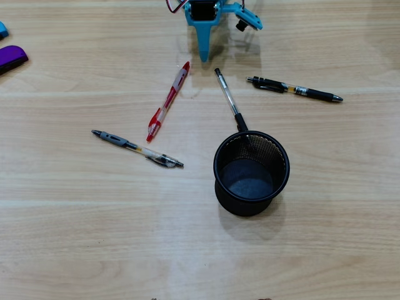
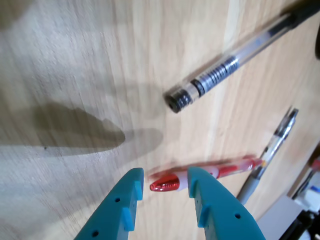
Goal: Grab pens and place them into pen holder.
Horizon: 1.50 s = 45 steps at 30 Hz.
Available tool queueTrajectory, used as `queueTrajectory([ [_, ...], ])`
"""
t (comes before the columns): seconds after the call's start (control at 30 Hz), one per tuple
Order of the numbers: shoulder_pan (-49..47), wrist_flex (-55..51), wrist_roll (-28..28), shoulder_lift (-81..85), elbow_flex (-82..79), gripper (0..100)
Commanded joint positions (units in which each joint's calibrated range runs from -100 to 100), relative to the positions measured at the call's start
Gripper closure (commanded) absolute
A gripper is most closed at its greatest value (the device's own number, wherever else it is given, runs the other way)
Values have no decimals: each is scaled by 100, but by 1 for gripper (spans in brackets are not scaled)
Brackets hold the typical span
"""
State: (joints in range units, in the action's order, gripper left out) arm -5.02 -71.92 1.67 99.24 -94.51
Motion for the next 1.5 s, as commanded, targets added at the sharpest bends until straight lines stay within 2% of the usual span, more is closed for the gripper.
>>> queueTrajectory([
  [0.0, 236, -135, 178, -25, 601, 89],
  [0.1, 389, -40, 790, -296, 1859, 89],
  [0.2, 809, 759, 1129, -1344, 3489, 89],
  [0.33, 1188, 1807, 1129, -4083, 5662, 89],
  [0.37, 1389, 1893, 1129, -4852, 6260, 89],
  [0.4, 1865, 1885, 1124, -6390, 7256, 89],
  [0.47, 2107, 1876, 1072, -8073, 8143, 89],
  [0.53, 2172, 1575, 931, -9628, 9030, 87],
  [0.63, 2164, 527, 685, -11699, 10913, 79],
  [0.8, 2285, -788, 319, -13685, 13611, 78],
  [0.9, 2438, -1020, 147, -13922, 14037, 78],
  [1.13, 2414, -969, 105, -14015, 13439, 79],
  [1.37, 2349, -40, 100, -14015, 12154, 79],
  [1.47, 2349, 295, 121, -13931, 11936, 87],
])
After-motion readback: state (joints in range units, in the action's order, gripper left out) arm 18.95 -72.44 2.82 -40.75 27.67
